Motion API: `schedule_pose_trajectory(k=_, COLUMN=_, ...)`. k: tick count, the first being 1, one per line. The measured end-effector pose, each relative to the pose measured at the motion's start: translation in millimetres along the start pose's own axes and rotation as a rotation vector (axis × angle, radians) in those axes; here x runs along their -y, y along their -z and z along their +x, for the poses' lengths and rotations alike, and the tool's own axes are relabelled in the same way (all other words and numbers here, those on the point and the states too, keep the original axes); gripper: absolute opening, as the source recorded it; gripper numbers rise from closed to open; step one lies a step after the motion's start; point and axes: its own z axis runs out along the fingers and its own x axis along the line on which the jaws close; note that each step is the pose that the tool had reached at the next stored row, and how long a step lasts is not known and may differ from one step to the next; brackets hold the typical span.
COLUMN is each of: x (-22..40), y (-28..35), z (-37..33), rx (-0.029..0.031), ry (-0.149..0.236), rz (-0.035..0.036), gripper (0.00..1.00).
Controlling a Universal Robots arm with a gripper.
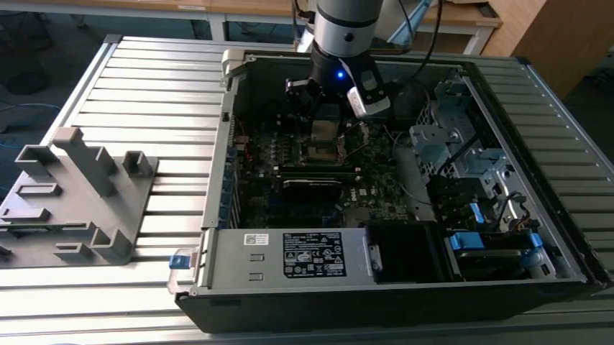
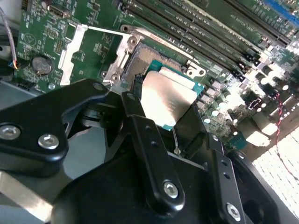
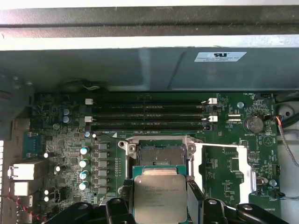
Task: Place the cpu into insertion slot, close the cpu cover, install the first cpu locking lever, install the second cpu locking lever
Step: 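Place the cpu into insertion slot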
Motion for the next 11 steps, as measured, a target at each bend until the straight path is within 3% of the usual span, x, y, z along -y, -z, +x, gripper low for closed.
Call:
schedule_pose_trajectory(k=6, x=0.2, y=-2.2, z=-0.1, rx=0.0003, ry=-0.003, rz=0.0001, gripper=0.54)
schedule_pose_trajectory(k=11, x=0.3, y=-2.9, z=-0.1, rx=0.0046, ry=-0.056, rz=-0.0002, gripper=0.54)
